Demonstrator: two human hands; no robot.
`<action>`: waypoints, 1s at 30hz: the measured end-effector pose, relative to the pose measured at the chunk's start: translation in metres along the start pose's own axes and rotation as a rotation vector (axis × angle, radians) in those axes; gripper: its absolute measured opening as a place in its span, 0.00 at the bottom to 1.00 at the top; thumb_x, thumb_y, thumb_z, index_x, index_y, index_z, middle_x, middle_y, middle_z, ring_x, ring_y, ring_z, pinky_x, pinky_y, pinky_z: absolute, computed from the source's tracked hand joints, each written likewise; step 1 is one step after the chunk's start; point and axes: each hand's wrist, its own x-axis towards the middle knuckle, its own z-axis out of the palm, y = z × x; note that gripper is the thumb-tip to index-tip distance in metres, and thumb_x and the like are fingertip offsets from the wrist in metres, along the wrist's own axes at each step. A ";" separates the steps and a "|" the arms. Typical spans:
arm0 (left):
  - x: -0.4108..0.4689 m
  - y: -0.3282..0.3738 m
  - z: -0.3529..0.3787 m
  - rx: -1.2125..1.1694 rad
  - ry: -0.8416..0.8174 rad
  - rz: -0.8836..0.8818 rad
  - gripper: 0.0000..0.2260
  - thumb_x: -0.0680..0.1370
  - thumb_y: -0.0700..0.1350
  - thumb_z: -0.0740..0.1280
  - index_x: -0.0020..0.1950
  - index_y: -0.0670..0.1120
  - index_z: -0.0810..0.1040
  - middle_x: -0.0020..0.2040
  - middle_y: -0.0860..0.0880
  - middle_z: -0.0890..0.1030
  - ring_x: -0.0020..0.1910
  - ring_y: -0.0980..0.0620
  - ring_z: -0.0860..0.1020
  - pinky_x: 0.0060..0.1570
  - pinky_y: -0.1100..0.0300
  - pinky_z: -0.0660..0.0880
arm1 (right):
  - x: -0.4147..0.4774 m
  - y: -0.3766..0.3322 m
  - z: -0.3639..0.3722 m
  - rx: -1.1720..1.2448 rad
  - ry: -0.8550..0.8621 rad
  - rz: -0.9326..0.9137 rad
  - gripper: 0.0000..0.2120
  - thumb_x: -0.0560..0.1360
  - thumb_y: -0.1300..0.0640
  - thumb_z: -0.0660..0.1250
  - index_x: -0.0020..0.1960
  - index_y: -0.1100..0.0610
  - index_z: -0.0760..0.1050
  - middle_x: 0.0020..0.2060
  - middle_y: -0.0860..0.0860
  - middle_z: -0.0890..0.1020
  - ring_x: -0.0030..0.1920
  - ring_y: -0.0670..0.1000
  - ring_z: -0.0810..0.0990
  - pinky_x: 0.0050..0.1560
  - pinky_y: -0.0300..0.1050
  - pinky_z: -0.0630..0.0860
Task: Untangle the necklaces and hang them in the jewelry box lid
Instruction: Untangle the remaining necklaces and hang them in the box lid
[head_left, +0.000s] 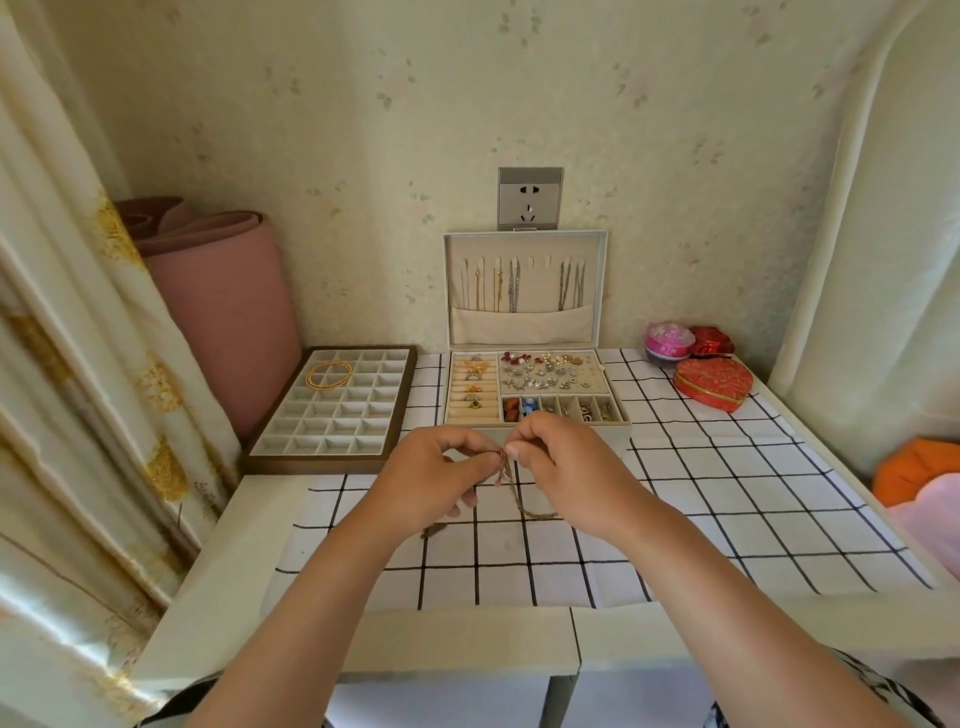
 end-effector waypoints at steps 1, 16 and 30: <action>0.000 0.000 0.000 -0.026 -0.014 -0.019 0.03 0.78 0.44 0.71 0.47 0.50 0.85 0.45 0.49 0.84 0.33 0.51 0.82 0.32 0.59 0.77 | 0.000 0.000 0.001 0.003 -0.007 -0.004 0.06 0.81 0.52 0.62 0.47 0.47 0.74 0.36 0.43 0.76 0.37 0.45 0.75 0.40 0.46 0.74; -0.008 0.009 0.010 -0.079 -0.137 -0.149 0.09 0.82 0.45 0.61 0.51 0.46 0.80 0.41 0.52 0.82 0.31 0.54 0.77 0.26 0.63 0.69 | -0.004 -0.007 0.005 0.174 -0.129 0.110 0.13 0.84 0.53 0.52 0.43 0.51 0.69 0.32 0.48 0.73 0.32 0.47 0.69 0.36 0.48 0.68; -0.002 0.004 -0.002 -0.058 0.018 0.083 0.11 0.82 0.43 0.64 0.45 0.44 0.83 0.31 0.53 0.79 0.25 0.55 0.69 0.28 0.64 0.67 | -0.002 -0.016 -0.009 0.737 -0.269 0.234 0.11 0.83 0.58 0.56 0.44 0.58 0.72 0.32 0.48 0.69 0.30 0.48 0.67 0.41 0.45 0.74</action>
